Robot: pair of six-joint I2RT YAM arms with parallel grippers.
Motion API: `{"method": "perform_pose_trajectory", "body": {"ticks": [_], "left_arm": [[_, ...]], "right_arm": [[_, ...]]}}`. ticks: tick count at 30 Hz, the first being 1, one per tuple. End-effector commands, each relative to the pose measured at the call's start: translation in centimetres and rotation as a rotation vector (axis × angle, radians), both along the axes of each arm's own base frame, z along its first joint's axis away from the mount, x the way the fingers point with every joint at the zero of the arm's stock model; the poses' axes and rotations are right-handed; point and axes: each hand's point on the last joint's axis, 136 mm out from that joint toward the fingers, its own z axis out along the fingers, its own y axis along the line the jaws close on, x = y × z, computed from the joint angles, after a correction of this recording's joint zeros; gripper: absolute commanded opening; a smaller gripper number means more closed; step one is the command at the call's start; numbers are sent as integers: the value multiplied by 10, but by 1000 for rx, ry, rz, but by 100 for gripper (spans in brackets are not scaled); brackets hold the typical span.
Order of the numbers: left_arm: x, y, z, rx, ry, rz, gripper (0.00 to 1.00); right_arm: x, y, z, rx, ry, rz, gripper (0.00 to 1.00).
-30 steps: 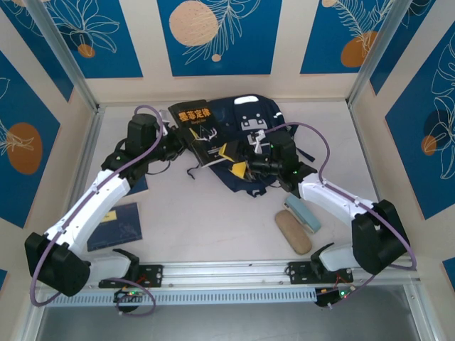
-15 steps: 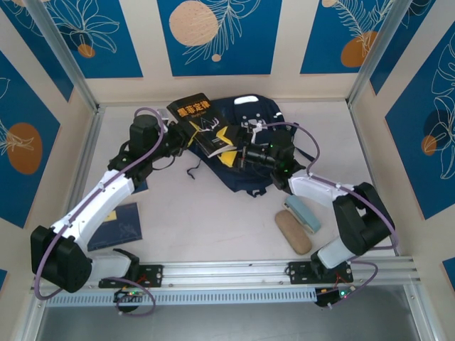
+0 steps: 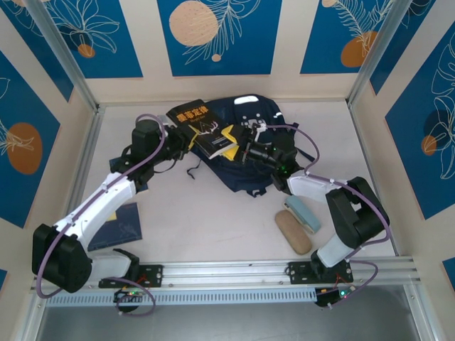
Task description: Pack the student bag
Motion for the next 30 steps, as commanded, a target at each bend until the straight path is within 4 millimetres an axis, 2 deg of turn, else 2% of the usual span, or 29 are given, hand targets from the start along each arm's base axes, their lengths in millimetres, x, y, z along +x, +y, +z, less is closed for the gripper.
{"method": "perform_pose_trajectory", "body": {"ticks": [1, 5, 11, 15, 17, 21, 24, 26, 30], "left_arm": [[-5, 0, 23, -47, -82, -11, 9], [-12, 0, 11, -33, -57, -24, 9], [-19, -4, 3, -4, -39, -68, 12], [-23, -5, -3, 20, -23, -90, 17], [-26, 1, -11, 53, -7, -71, 23], [-38, 27, -32, 224, 21, -14, 49], [-49, 43, -47, 373, 34, -23, 63], [-55, 47, -54, 464, 42, -67, 68], [-58, 45, -65, 597, 26, -172, 69]], "right_arm": [[-4, -10, 29, 37, -91, -32, 59], [-4, -7, 28, 13, -86, -22, 48], [-2, -4, 21, -16, -66, -15, 38], [-2, -5, 23, -40, -81, -8, 21], [-2, -9, 20, -71, -85, -23, 14], [-2, -30, 12, -198, -97, -85, 6], [-4, -52, 6, -361, -119, -143, 4], [-7, -70, 2, -479, -133, -195, 3], [-10, -108, -1, -655, -148, -283, 2]]}}
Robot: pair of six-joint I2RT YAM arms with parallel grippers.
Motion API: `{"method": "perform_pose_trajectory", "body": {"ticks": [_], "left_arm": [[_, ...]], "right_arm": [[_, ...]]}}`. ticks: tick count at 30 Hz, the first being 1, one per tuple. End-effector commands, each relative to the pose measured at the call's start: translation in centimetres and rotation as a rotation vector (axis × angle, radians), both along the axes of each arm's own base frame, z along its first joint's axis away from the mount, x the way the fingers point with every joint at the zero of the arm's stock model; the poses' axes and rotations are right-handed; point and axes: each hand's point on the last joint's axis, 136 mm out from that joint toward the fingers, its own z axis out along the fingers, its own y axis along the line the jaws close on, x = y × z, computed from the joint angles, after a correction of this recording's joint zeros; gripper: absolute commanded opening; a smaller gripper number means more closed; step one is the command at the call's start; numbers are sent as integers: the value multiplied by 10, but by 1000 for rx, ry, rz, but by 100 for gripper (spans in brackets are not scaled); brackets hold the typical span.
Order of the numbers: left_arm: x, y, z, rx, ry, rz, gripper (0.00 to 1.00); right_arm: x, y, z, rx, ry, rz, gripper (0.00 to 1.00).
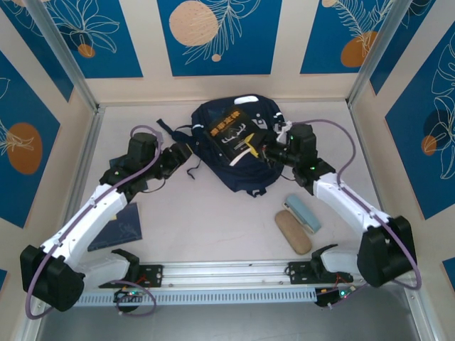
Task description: Pack the student bag
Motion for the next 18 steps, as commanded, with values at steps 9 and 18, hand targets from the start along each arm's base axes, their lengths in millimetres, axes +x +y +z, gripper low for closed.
{"method": "perform_pose_trajectory", "body": {"ticks": [9, 18], "left_arm": [[15, -55, -27, 494, -68, -430, 84], [52, -140, -67, 686, -94, -715, 93]], "right_arm": [[-16, -115, 7, -400, -55, -274, 0], [-39, -171, -4, -460, 6, -402, 0]]}}
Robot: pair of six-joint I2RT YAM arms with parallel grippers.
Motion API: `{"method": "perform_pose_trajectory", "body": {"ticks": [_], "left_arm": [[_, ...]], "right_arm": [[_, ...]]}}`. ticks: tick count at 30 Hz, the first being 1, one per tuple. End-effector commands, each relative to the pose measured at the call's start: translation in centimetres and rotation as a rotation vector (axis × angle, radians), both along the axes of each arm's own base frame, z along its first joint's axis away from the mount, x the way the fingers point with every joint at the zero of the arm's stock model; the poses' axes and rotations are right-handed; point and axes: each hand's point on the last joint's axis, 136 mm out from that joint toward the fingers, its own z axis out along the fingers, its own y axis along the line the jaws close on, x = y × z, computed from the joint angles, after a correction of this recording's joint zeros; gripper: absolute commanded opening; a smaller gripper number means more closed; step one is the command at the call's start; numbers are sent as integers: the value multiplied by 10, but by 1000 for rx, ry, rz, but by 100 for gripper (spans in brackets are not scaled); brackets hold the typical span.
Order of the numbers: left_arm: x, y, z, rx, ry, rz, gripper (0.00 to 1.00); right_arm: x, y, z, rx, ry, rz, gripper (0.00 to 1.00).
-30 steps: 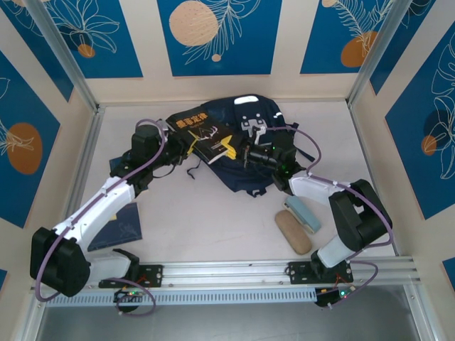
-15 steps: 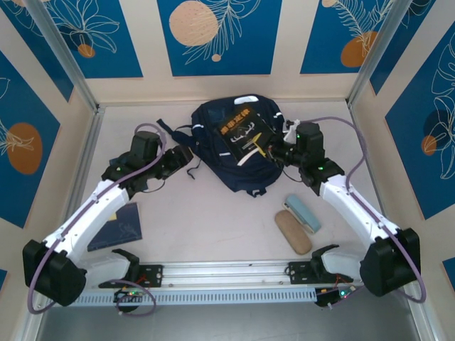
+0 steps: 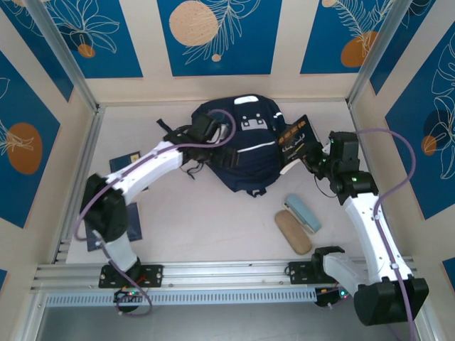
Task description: Pack the student bag
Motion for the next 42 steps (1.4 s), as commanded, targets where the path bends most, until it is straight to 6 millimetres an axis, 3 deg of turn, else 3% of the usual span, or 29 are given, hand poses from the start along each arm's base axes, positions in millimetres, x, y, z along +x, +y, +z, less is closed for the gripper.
{"method": "perform_pose_trajectory", "body": {"ticks": [1, 9, 14, 21, 24, 29, 34, 42], "left_arm": [[12, -18, -15, 133, -20, -131, 92], [42, -61, -51, 302, -29, -353, 82], [41, -78, -73, 292, 5, -469, 79], [42, -81, -90, 312, 9, -520, 78], [51, -76, -93, 364, -24, -496, 76], [67, -68, -94, 462, -94, -454, 64], [65, -72, -90, 480, -122, -480, 51], [54, -80, -74, 499, -184, -552, 14]], "right_arm": [[-7, -14, 10, -36, -43, -14, 0], [-23, -30, -8, -19, 15, -41, 0], [-24, -30, -14, 6, 33, -44, 0], [-23, -26, -19, 43, 42, -38, 0], [-24, -24, -22, 58, 50, -37, 0], [-25, -22, -25, 71, 62, -34, 0], [-26, -23, -23, 72, 60, -37, 0], [-29, -23, -21, 67, 54, -41, 0]]}}
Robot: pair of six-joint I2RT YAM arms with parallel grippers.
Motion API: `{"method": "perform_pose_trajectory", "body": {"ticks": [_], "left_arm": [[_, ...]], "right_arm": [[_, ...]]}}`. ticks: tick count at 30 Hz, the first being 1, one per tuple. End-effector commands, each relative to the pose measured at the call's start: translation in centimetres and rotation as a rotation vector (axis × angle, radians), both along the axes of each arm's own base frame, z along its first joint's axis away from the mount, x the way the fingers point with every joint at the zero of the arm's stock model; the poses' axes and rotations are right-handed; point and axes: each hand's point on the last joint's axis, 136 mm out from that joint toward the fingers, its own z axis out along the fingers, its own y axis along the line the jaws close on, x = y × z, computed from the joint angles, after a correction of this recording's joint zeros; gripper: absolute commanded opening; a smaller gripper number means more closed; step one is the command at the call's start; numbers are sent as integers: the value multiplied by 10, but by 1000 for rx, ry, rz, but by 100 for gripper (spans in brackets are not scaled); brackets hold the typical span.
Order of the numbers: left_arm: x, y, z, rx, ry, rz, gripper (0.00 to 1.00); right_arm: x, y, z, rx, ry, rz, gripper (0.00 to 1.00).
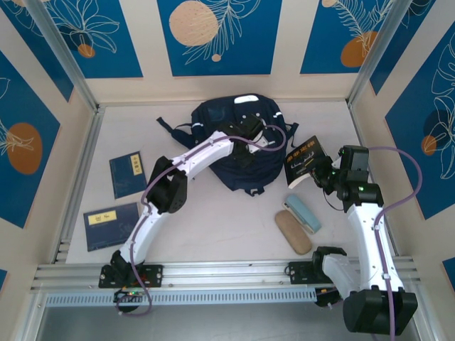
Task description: Pack the student bag
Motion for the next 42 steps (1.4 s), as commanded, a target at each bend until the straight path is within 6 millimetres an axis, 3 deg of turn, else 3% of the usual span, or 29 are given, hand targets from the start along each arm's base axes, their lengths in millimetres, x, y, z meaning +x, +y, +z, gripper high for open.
{"method": "perform_pose_trajectory", "body": {"ticks": [1, 5, 15, 21, 26, 33, 42], "left_arm": [[5, 0, 17, 17, -76, -19, 10], [10, 0, 40, -24, -124, 10, 0], [26, 12, 148, -227, -359, 191, 0], [36, 20, 199, -332, -465, 285, 0], [36, 15, 221, -408, -469, 313, 0], [33, 14, 232, -461, -451, 336, 0], [17, 16, 258, -551, -418, 351, 0]], "right_arm": [[3, 4, 19, 16, -80, 19, 0], [1, 4, 23, 11, -86, 20, 0], [-6, 9, 49, 2, -177, 56, 0], [-10, 25, 72, 44, -257, 136, 0], [-12, 39, 79, 113, -282, 189, 0], [-13, 58, 81, 200, -306, 264, 0], [5, 91, 60, 345, -283, 333, 0]]}}
